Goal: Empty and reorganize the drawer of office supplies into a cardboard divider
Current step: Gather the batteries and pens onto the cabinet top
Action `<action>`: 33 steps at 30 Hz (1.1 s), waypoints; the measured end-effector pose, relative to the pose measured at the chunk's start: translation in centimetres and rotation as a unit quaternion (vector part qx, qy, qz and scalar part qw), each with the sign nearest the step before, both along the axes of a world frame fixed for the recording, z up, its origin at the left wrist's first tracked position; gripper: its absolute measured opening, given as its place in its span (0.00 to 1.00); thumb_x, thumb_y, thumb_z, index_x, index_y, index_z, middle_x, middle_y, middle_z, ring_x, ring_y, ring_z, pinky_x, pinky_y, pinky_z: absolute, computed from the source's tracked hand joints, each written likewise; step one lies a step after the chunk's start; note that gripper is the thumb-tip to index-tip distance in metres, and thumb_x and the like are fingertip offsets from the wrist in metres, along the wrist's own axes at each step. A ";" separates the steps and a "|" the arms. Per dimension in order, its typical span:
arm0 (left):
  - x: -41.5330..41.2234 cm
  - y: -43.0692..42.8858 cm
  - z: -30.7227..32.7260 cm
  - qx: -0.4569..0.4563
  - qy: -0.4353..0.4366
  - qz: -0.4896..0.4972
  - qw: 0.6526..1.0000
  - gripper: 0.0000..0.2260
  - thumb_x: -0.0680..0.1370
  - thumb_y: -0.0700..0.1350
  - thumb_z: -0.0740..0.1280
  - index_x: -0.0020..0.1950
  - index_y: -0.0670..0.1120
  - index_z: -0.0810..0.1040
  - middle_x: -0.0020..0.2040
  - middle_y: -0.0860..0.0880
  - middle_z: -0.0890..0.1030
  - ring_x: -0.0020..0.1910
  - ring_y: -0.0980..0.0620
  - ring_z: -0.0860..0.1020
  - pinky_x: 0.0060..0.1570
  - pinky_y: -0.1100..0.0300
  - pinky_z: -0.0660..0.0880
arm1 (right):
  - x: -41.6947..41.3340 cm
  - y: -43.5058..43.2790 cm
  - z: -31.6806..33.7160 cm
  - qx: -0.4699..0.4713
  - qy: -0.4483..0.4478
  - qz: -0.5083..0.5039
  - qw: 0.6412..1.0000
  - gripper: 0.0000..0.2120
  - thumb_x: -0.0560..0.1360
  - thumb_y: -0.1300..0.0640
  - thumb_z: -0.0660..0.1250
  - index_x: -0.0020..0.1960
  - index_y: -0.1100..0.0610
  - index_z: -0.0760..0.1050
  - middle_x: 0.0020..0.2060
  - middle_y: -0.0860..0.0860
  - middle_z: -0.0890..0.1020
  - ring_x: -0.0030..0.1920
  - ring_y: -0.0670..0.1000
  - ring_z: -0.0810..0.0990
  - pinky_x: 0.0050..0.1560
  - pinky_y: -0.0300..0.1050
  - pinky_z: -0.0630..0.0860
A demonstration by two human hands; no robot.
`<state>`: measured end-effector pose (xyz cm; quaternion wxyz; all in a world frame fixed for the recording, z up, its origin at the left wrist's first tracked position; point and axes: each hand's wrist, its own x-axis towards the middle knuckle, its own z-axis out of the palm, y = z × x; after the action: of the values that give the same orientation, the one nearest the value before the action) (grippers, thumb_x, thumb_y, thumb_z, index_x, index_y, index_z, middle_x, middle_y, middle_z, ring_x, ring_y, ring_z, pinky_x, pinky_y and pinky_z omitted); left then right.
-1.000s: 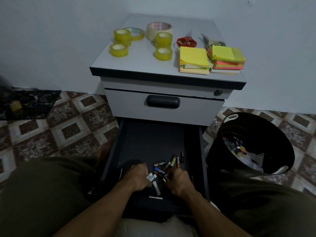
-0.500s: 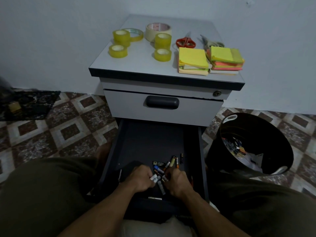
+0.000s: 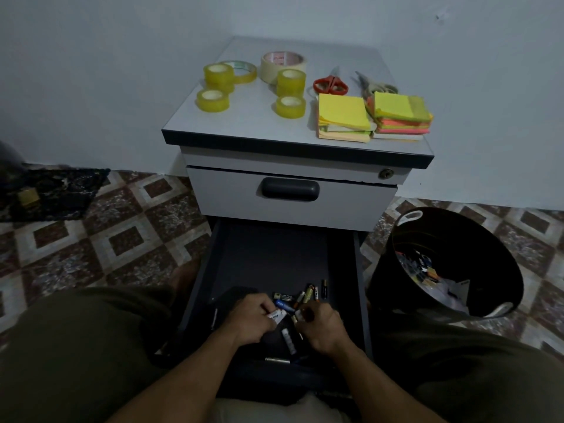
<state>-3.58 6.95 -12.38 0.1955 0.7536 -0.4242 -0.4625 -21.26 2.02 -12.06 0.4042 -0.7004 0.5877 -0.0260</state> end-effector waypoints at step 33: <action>11.4 -12.8 32.4 -0.288 0.112 0.221 0.925 0.07 0.70 0.30 0.74 0.44 0.33 0.78 0.33 0.38 0.80 0.26 0.48 0.81 0.28 0.60 0.80 | 10.6 -15.3 35.6 -0.064 -0.238 -0.004 0.969 0.09 0.70 0.71 0.73 0.50 0.73 0.78 0.39 0.64 0.81 0.35 0.57 0.84 0.44 0.55 0.84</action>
<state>7.81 -5.85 20.03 0.5474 0.6828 -0.3372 -0.3470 -10.65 -13.30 23.58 0.4870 -0.6958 0.4746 -0.2312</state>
